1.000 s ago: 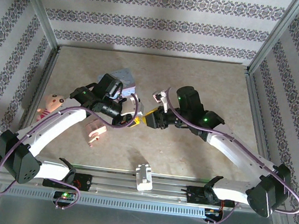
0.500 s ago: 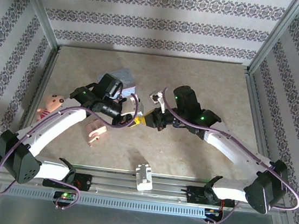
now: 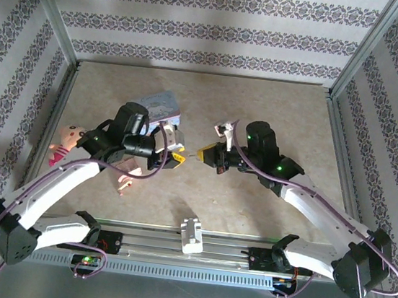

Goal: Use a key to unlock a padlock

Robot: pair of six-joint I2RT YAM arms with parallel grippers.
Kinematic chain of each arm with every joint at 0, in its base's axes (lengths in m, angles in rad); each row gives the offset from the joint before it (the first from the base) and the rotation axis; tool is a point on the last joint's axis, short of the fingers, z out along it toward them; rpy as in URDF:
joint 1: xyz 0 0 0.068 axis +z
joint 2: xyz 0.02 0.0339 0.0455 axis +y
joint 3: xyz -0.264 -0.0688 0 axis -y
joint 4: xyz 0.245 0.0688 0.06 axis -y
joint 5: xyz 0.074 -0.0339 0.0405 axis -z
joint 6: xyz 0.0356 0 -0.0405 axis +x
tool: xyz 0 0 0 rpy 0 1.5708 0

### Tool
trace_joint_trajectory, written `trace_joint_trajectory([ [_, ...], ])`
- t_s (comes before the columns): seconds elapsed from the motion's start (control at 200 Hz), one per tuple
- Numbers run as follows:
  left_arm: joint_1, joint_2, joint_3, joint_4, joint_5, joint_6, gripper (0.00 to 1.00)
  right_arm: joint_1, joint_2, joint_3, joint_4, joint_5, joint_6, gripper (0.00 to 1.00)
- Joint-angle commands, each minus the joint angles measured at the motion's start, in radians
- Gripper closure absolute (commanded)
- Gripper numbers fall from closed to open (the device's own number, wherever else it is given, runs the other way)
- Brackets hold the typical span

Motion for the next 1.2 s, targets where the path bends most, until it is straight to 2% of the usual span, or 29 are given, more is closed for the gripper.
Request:
trace_joint_trajectory([
  [0.0, 0.006, -0.040, -0.064, 0.320, -0.076, -0.246, 0.61, -0.042, -0.052, -0.088, 0.219, 0.038, 0.132, 1.00],
  [0.26, 0.029, -0.005, -0.148, 0.654, -0.115, -0.778, 0.60, -0.077, -0.103, -0.190, 0.439, 0.099, 0.285, 1.00],
  [0.405, 0.064, 0.065, -0.177, 0.840, -0.016, -1.027, 0.60, -0.078, -0.096, -0.205, 0.537, 0.108, 0.370, 1.00],
  [0.505, 0.078, 0.123, -0.182, 0.973, 0.070, -1.149, 0.61, -0.078, -0.087, -0.215, 0.610, 0.098, 0.420, 1.00],
  [0.61, 0.081, 0.167, -0.180, 1.055, 0.132, -1.194, 0.63, -0.076, -0.077, -0.222, 0.678, 0.084, 0.461, 1.00],
  [0.87, 0.082, 0.204, -0.201, 1.185, 0.198, -1.264, 0.66, -0.070, -0.051, -0.225, 0.730, 0.090, 0.491, 1.00],
  [1.194, 0.084, 0.236, -0.199, 1.222, 0.216, -1.285, 0.76, -0.058, -0.011, -0.207, 0.777, 0.084, 0.512, 1.00],
])
